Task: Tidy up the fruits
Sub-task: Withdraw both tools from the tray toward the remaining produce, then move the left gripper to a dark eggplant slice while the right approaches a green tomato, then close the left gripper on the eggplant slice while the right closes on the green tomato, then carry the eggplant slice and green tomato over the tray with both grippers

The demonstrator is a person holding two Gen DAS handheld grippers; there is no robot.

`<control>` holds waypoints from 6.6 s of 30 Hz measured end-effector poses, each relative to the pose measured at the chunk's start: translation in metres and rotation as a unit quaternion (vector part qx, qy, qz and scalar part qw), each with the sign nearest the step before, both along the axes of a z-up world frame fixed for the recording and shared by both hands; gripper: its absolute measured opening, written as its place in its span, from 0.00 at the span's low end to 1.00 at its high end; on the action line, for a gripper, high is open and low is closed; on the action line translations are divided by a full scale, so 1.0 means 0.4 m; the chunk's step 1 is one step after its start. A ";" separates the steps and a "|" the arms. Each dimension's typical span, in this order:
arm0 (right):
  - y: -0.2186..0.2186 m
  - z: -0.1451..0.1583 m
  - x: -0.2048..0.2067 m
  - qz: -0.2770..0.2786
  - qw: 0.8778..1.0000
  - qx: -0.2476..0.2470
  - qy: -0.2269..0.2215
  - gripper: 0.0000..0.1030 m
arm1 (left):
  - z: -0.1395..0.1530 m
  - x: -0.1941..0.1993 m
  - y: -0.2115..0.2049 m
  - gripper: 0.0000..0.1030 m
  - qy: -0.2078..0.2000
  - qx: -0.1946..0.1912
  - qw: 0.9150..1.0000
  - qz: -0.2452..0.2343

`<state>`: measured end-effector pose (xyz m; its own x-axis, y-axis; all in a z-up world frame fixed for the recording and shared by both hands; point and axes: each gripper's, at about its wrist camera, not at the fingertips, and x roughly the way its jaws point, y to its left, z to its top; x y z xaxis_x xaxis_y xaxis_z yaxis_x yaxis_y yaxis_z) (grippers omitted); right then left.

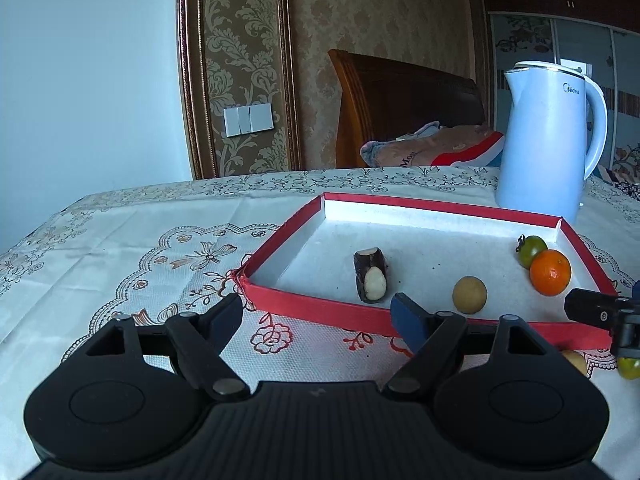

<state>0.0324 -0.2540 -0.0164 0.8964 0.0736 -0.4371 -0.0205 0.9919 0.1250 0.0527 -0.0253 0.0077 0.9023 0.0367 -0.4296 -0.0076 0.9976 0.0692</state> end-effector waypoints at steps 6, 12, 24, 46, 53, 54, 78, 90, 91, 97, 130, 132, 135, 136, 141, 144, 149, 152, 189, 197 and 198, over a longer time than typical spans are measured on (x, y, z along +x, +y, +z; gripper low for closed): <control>-0.004 -0.004 -0.024 0.008 1.000 0.009 0.003 1.00 | -0.002 -0.026 0.021 0.79 0.008 -0.014 1.000 0.003; -0.002 -0.007 -0.049 0.020 1.000 0.011 0.005 1.00 | -0.009 -0.066 0.047 0.79 0.013 -0.022 1.000 0.003; -0.004 -0.010 -0.085 0.027 1.000 0.012 -0.002 1.00 | -0.021 -0.096 0.078 0.79 0.030 -0.031 0.999 -0.014; -0.001 -0.013 -0.085 0.029 1.000 0.008 0.000 1.00 | -0.049 -0.106 0.041 0.83 0.062 0.014 0.996 -0.062; 0.005 -0.014 -0.085 0.030 1.000 0.000 0.001 1.00 | -0.064 -0.054 0.036 0.85 0.097 0.025 0.994 -0.053; 0.006 -0.014 -0.085 0.030 1.000 -0.001 0.001 1.00 | -0.064 -0.052 0.039 0.85 0.099 0.022 0.993 -0.053; 0.002 -0.014 -0.091 0.031 0.999 -0.004 0.005 1.00 | -0.063 -0.044 0.076 0.85 0.106 -0.002 0.994 -0.012; -0.127 -0.038 -0.221 0.034 0.998 0.039 0.032 1.00 | -0.063 -0.043 0.080 0.86 0.107 -0.004 0.994 -0.012; -0.130 -0.038 -0.228 0.033 0.998 0.033 0.031 1.00 | -0.063 -0.043 0.080 0.86 0.107 -0.004 0.994 -0.012; -0.096 -0.033 -0.196 0.023 0.999 -0.020 0.041 1.00 | -0.064 -0.043 0.085 0.87 0.108 -0.006 0.994 -0.011; -0.047 -0.043 -0.085 0.054 0.995 -0.039 0.072 0.37 | -0.059 -0.047 0.080 0.81 0.100 -0.006 0.995 -0.015; -0.048 -0.043 -0.086 0.054 0.995 -0.038 0.072 0.37 | -0.058 -0.048 0.080 0.81 0.100 -0.005 0.995 -0.015; -0.051 -0.044 -0.085 0.050 0.996 -0.033 0.070 0.32 | -0.057 -0.049 0.079 0.81 0.098 -0.004 0.995 -0.014; -0.051 -0.044 -0.084 0.050 0.996 -0.032 0.070 0.32 | -0.057 -0.049 0.079 0.79 0.099 -0.005 0.995 -0.015; -0.050 -0.045 -0.087 0.049 0.996 -0.035 0.067 0.31 | -0.055 -0.056 0.073 0.59 0.096 -0.003 0.995 -0.027; -0.050 -0.044 -0.088 0.049 0.996 -0.036 0.066 0.31 | -0.054 -0.060 0.064 0.51 0.093 0.004 0.995 -0.037; -0.047 -0.042 -0.093 0.048 0.996 -0.040 0.062 0.31 | -0.054 -0.067 0.051 0.34 0.090 0.010 0.994 -0.055; -0.047 -0.040 -0.096 0.047 0.996 -0.042 0.058 0.31 | -0.053 -0.068 0.053 0.32 0.087 0.007 0.995 -0.055; -0.044 -0.002 -0.141 0.024 0.998 -0.058 -0.017 0.31 | 0.006 -0.116 0.040 0.21 -0.023 0.007 0.999 -0.026; -0.023 0.029 -0.123 0.032 0.997 -0.067 -0.035 0.31 | 0.004 -0.105 0.061 0.21 -0.013 -0.005 1.000 -0.015; -0.021 0.028 -0.123 0.033 0.997 -0.067 -0.036 0.31 | 0.006 -0.106 0.064 0.21 -0.014 -0.008 1.000 -0.014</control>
<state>-0.0166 -0.2624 -0.0050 0.9208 0.0787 -0.3819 -0.0907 0.9958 -0.0135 0.0104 0.0003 0.0103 0.9148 0.0049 -0.4038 0.0181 0.9984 0.0531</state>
